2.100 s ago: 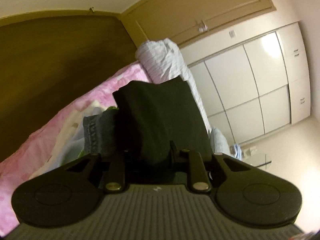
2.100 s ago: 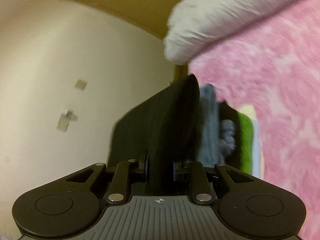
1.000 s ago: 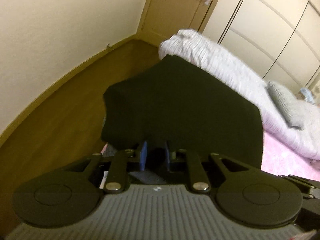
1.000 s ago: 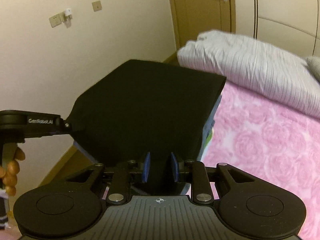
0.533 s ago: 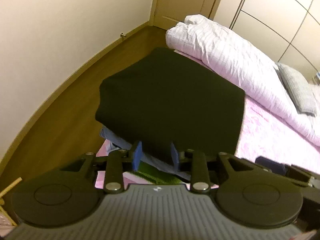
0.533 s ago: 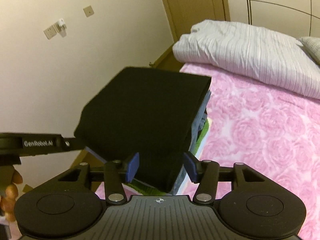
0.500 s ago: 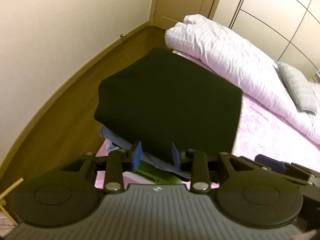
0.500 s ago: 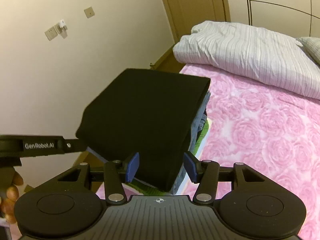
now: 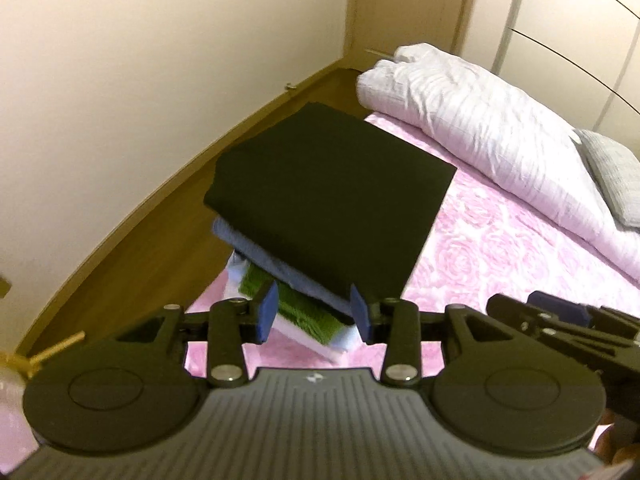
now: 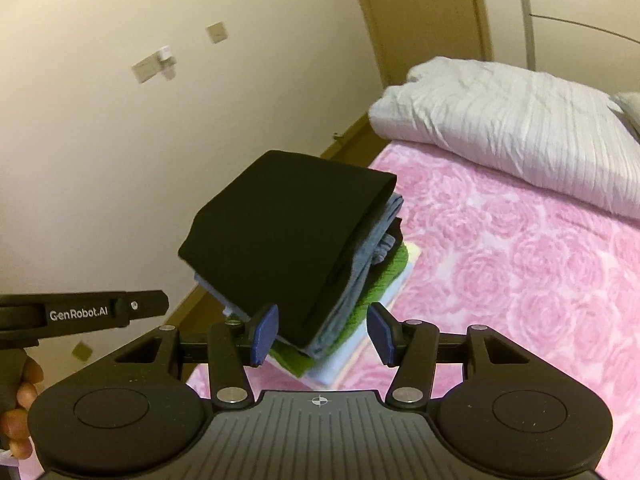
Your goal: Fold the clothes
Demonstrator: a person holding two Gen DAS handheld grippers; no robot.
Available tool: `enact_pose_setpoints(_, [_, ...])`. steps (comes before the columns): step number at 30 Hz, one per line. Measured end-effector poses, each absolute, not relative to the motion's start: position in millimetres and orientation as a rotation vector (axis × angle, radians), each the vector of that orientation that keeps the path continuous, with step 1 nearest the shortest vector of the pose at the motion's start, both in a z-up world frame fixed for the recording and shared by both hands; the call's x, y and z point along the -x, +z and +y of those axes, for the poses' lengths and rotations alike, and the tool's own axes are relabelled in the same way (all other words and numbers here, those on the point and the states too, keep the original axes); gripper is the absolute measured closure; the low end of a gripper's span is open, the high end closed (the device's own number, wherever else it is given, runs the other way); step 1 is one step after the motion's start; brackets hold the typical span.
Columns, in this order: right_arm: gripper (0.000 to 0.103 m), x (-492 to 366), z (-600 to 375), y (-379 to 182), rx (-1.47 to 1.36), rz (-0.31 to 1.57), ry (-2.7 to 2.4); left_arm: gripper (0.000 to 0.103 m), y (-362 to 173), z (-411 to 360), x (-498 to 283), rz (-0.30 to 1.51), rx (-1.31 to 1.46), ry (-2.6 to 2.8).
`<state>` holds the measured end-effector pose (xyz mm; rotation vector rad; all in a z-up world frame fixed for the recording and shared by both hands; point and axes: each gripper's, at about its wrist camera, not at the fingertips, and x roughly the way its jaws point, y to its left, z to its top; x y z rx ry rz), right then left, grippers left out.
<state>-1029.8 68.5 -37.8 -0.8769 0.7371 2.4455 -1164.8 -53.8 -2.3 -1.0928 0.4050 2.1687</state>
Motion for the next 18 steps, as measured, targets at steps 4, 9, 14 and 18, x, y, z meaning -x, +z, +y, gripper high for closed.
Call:
enact_pose_setpoints(4, [0.05,999.5,75.4,-30.3,0.901,0.699,2.522,0.067,2.3,-52.9,1122.0,0.395,1.124,2.239])
enact_pose_setpoints(9, [0.05,958.1,86.5,-27.1,0.981,0.662,2.598,0.067,1.3,-51.1,1067.1,0.375,1.173,2.316])
enact_pose_setpoints(14, [0.05,921.1,96.9,-35.3,1.075,0.642,2.658,0.067,-4.6,-48.6,1013.1,0.361,1.222,2.387])
enact_pose_setpoints(18, [0.05,898.5,105.0,-43.5,1.153,0.61,2.684,0.067,-12.6,-54.1,981.2,0.291,1.263,2.419])
